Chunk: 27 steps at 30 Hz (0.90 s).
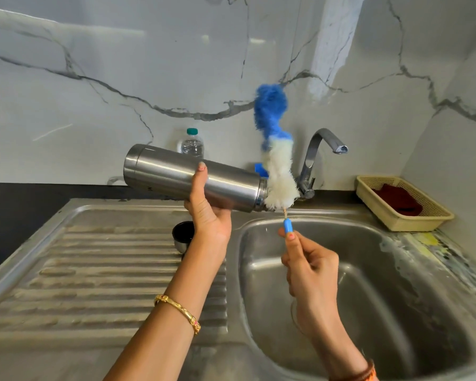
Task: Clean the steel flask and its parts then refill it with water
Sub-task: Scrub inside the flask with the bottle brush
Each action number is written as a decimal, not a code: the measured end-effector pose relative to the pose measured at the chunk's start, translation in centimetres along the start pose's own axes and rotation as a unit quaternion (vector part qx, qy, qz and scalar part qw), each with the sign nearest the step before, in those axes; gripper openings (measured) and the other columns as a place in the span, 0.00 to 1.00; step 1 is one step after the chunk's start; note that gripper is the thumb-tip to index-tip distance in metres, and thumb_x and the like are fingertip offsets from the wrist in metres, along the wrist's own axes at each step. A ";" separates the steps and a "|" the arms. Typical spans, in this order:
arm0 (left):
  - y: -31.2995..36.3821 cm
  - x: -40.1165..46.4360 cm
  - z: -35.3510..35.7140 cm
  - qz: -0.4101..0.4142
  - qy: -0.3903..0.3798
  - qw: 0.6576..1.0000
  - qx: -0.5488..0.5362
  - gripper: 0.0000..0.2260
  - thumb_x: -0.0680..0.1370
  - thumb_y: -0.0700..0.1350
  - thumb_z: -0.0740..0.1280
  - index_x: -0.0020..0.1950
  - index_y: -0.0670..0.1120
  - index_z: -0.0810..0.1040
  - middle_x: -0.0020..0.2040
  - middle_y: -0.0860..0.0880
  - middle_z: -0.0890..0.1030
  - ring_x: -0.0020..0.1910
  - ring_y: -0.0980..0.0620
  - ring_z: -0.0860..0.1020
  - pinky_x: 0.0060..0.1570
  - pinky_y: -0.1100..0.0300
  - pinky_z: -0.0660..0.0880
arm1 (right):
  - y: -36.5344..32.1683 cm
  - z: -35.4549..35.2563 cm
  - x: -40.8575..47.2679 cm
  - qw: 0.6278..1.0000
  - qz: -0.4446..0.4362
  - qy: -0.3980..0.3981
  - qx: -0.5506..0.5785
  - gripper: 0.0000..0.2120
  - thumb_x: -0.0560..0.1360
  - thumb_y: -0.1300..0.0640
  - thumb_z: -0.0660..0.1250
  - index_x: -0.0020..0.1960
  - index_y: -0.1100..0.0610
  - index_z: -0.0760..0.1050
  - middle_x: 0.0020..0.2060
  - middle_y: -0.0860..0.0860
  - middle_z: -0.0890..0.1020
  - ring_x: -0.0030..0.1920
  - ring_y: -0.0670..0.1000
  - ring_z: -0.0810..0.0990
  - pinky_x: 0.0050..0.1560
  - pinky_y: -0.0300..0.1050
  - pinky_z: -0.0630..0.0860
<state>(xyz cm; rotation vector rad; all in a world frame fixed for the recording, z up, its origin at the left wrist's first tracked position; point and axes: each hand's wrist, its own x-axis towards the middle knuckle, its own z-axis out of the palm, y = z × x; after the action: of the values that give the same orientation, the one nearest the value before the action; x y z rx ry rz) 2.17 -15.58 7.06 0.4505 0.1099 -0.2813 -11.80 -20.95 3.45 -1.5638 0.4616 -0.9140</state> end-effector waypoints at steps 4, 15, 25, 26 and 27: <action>0.3 0.5 -0.2 -0.005 0.005 0.999 0.046 0.26 0.70 0.51 0.71 0.66 0.47 0.71 0.60 0.43 0.79 0.56 0.45 0.79 0.57 0.46 0.75 | 0.0 -0.3 -0.7 1.000 0.009 -0.025 -0.008 0.20 0.77 0.56 0.64 0.39 0.75 0.70 0.25 0.53 0.64 0.26 0.48 0.58 0.29 0.42 0.54; 2.1 -1.4 1.3 -0.153 -0.016 0.966 0.209 0.16 0.70 0.50 0.73 0.51 0.45 0.72 0.45 0.44 0.80 0.42 0.45 0.80 0.40 0.49 0.77 | -0.4 -1.5 -1.9 0.981 0.171 -0.008 0.087 0.11 0.78 0.59 0.61 0.43 0.58 0.80 0.20 0.46 0.65 0.18 0.42 0.55 0.20 0.29 0.52; 2.6 -2.8 0.9 -0.227 -0.038 0.939 0.257 0.16 0.72 0.53 0.69 0.50 0.41 0.75 0.33 0.43 0.81 0.31 0.46 0.81 0.33 0.53 0.79 | -1.7 -1.5 -4.5 0.974 0.191 0.001 0.120 0.10 0.78 0.59 0.61 0.44 0.57 0.81 0.19 0.46 0.64 0.18 0.42 0.54 0.20 0.29 0.52; 2.8 -3.0 0.7 -0.236 -0.046 0.934 0.263 0.15 0.73 0.53 0.68 0.48 0.41 0.75 0.31 0.43 0.81 0.28 0.47 0.81 0.31 0.54 0.79 | -1.7 -1.5 -4.7 0.974 0.199 -0.004 0.112 0.10 0.78 0.59 0.61 0.44 0.58 0.81 0.19 0.46 0.64 0.18 0.42 0.55 0.20 0.28 0.52; 3.0 -3.2 0.6 -0.244 -0.053 0.929 0.272 0.15 0.74 0.53 0.68 0.48 0.40 0.75 0.30 0.43 0.81 0.26 0.47 0.80 0.31 0.55 0.79 | -1.8 -1.4 -4.7 0.973 0.204 -0.009 0.106 0.11 0.78 0.60 0.60 0.44 0.58 0.80 0.19 0.45 0.64 0.18 0.42 0.55 0.20 0.28 0.52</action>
<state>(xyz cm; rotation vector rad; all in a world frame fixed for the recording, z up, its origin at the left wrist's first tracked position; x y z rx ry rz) -0.02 -12.49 9.34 0.9611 0.0341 -0.8362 -16.14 -17.99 3.79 -1.2200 0.6242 -0.6082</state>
